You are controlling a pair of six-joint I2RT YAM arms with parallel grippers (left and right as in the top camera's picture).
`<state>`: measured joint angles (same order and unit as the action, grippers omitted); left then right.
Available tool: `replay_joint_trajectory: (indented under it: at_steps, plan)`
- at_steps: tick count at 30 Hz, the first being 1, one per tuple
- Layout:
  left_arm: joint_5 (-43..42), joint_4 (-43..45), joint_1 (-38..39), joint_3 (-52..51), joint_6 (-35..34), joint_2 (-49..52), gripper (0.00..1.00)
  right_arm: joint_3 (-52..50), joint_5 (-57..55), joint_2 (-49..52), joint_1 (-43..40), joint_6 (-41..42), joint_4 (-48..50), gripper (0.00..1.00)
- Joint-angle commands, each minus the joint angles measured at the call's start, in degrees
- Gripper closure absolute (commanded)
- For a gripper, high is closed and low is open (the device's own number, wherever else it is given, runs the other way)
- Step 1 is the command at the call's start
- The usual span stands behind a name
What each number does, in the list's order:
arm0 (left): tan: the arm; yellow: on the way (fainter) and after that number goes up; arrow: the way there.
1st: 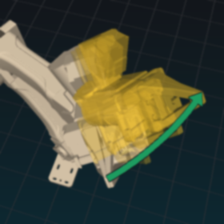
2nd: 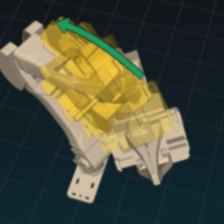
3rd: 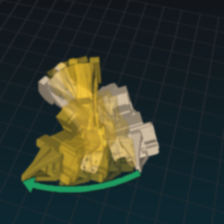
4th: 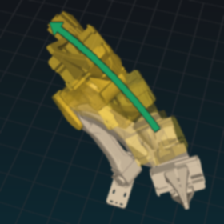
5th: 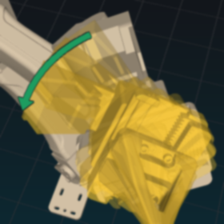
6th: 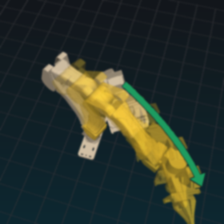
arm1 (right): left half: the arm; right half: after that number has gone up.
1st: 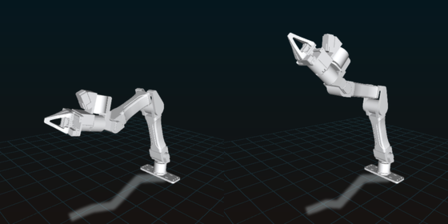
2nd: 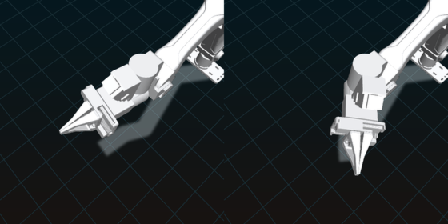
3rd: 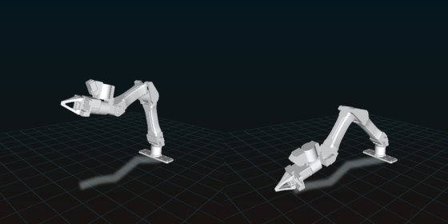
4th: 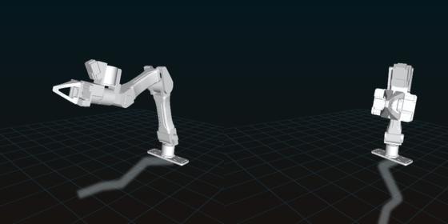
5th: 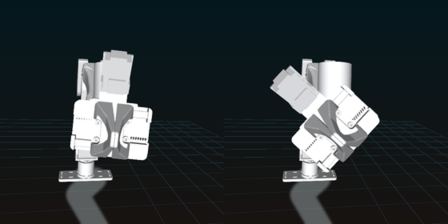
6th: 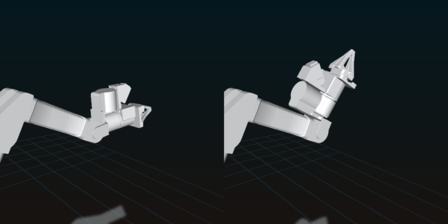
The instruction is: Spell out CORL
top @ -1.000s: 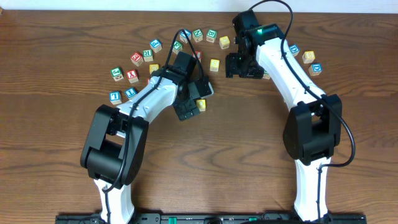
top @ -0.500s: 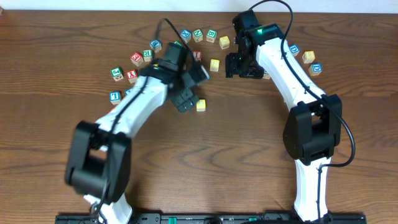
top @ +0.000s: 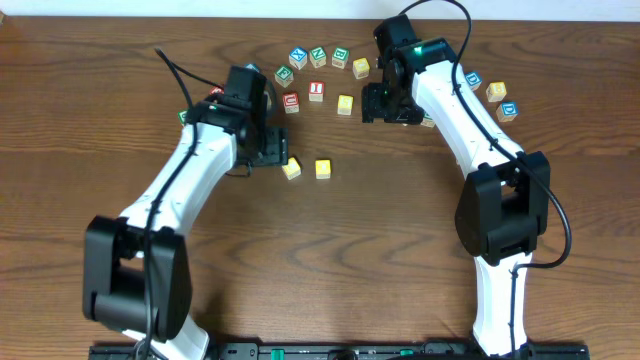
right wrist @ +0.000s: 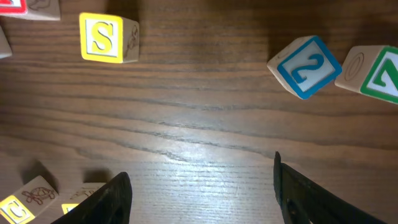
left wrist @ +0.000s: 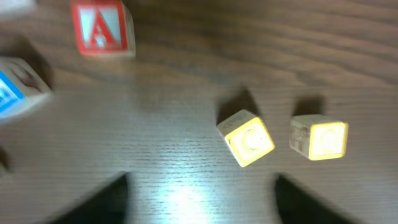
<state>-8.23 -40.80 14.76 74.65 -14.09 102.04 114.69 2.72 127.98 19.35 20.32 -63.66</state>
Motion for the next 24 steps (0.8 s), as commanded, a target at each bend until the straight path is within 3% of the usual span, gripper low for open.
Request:
replay_joint_trajectory:
  at_steps: [1, 4, 8, 24]
  plan:
    - [1.46, 0.24, 0.42, -1.07, -9.79, 1.92, 0.92, 0.68, -0.70, -0.98, 0.59, -0.22, 0.09, 0.31]
    - [6.95, -1.14, 0.39, -1.07, -16.06, 1.92, 0.93, 0.68, -0.72, -0.98, 0.57, -0.24, -0.07, 0.31]
    - [9.14, -2.21, 0.37, -1.53, -19.10, 2.14, 0.93, 0.68, -0.72, -0.98, 0.57, -0.22, -0.09, 0.30]
    - [3.21, 6.25, 0.70, -2.45, -19.23, 11.04, 0.93, -0.61, -1.29, -0.96, 0.76, -0.22, -0.26, 0.29]
